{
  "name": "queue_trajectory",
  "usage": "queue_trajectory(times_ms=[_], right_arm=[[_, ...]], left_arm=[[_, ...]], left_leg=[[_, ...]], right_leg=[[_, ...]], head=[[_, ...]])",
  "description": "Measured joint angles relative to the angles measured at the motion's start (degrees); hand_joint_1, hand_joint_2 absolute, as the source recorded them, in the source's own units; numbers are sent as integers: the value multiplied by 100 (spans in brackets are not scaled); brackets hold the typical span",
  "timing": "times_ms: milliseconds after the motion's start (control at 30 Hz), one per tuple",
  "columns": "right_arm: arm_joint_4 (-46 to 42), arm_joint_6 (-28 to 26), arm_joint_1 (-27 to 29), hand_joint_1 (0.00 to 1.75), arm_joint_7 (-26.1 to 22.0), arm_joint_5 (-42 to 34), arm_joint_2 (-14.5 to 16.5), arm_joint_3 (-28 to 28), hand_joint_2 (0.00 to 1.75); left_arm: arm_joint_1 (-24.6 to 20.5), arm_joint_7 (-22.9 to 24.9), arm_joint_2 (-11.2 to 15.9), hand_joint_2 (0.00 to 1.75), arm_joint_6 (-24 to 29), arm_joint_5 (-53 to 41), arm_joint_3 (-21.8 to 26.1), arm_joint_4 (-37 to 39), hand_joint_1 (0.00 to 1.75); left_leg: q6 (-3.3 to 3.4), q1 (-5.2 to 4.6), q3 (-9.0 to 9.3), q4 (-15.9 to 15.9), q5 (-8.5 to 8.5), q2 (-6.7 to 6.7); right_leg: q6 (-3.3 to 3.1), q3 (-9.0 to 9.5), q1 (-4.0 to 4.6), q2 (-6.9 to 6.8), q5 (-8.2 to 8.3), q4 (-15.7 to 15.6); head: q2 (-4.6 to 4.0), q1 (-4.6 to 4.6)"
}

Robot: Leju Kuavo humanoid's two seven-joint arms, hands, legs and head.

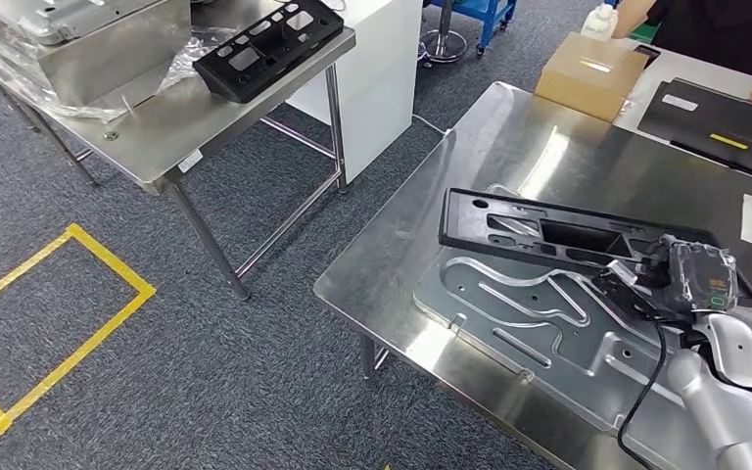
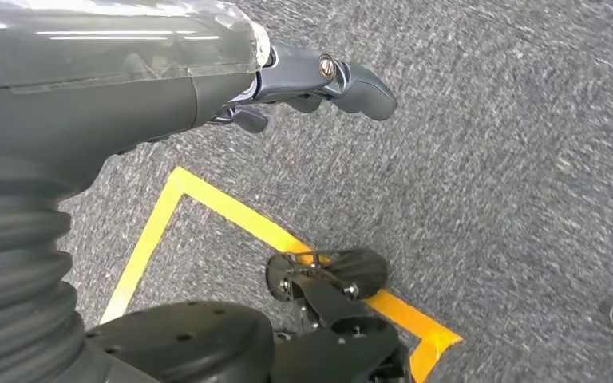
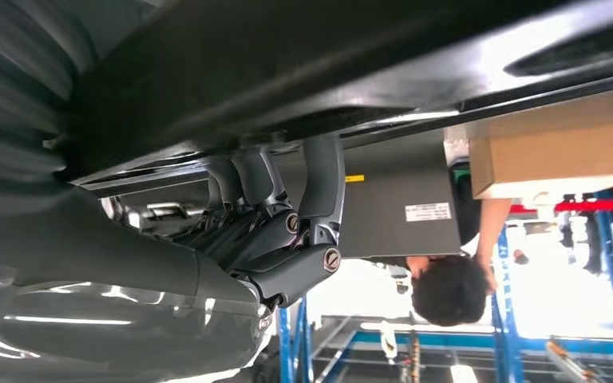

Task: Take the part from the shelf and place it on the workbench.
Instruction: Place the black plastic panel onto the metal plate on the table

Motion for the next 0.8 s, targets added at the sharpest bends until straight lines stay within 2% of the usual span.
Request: queue_trajectory(times_ms=[133, 300, 667, 800], right_arm=[[-530, 259, 356, 175, 294, 479, 2, -60, 175], [-1630, 769, 1010, 175, 619, 1163, 107, -187, 175], [-3097, 1126, 2088, 175, 793, 1587, 334, -625, 175], [-3424, 1226, 2321, 175, 775, 1757, 444, -656, 175]], left_arm=[[-1, -70, -5, 175, -118, 62, 69, 0, 0], [2, -169, -3, 175, -237, 95, 118, 0, 0], [-36, -210, -64, 175, -467, 73, 120, 0, 0], [-57, -208, -93, 175, -578, 95, 120, 0, 0]], left_leg=[[3, -4, -4, 9, -4, -2], [9, -8, -7, 11, -8, -5], [12, -12, -9, 14, -17, -4], [11, -12, -6, 14, -23, 10]], right_leg=[[5, 2, -4, -2, -3, -2], [9, 3, -8, -4, -5, -3], [19, 3, -13, -1, -12, -7], [19, 1, -13, 15, -12, -9]], head=[[0, 0], [0, 0], [0, 0], [0, 0]])
